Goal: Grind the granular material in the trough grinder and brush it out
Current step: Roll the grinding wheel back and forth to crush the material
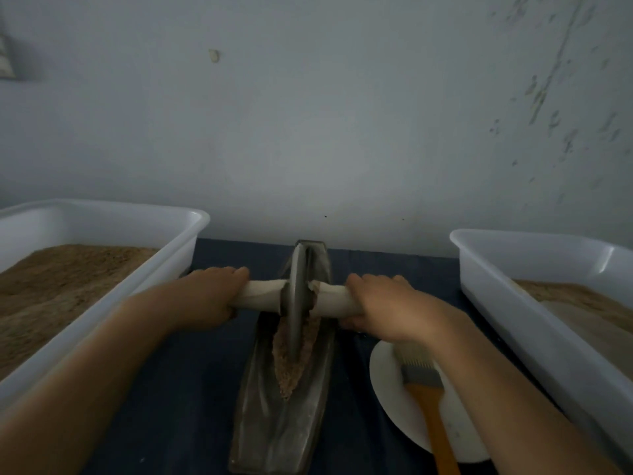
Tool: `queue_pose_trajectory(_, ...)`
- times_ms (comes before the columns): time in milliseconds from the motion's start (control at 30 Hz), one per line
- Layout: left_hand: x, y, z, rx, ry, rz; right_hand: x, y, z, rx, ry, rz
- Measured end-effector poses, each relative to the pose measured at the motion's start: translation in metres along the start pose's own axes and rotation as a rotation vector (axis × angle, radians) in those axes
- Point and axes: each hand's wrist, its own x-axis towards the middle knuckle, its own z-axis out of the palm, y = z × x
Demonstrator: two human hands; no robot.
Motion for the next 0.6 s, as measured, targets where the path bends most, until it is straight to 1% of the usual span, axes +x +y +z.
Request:
queue_pose_trajectory(67,-0.013,0.002,-0.014,-0.032,-0.175,0.041,-0.011,-0.003,-0.015,0.082,-0.213,-0.031)
queue_pose_trajectory(133,-0.025,0.004,-0.028,-0.076,-0.338,0.054,-0.019,-0.005,-0.026,0.114,-0.346,-0.070)
queue_pose_trajectory(200,-0.030,0.003,-0.034,-0.107,-0.411,0.065,-0.024,-0.005,-0.031,0.132,-0.384,-0.086)
queue_pose_trajectory(267,-0.029,0.002,-0.033,-0.117,-0.403,0.076,-0.022,-0.004,-0.030,0.147,-0.386,-0.078)
queue_pose_trajectory(333,-0.022,0.003,-0.026,-0.120,-0.327,0.068,-0.016,-0.001,-0.023,0.171,-0.335,-0.055)
queue_pose_trajectory(367,-0.018,0.004,-0.021,-0.116,-0.270,0.054,-0.011,0.001,-0.018,0.171,-0.279,-0.043)
queue_pose_trajectory(400,-0.013,0.004,-0.016,-0.101,-0.206,0.032,-0.005,0.003,-0.012,0.149,-0.194,-0.030)
queue_pose_trajectory(500,0.002,0.003,0.000,-0.001,0.020,-0.043,0.015,0.015,0.011,0.065,0.148,0.001)
queue_pose_trajectory(533,0.007,0.003,0.007,0.053,0.117,-0.060,0.021,0.019,0.019,0.059,0.238,0.013)
queue_pose_trajectory(600,0.016,0.005,0.020,0.163,0.321,-0.077,0.029,0.026,0.032,0.062,0.367,0.037)
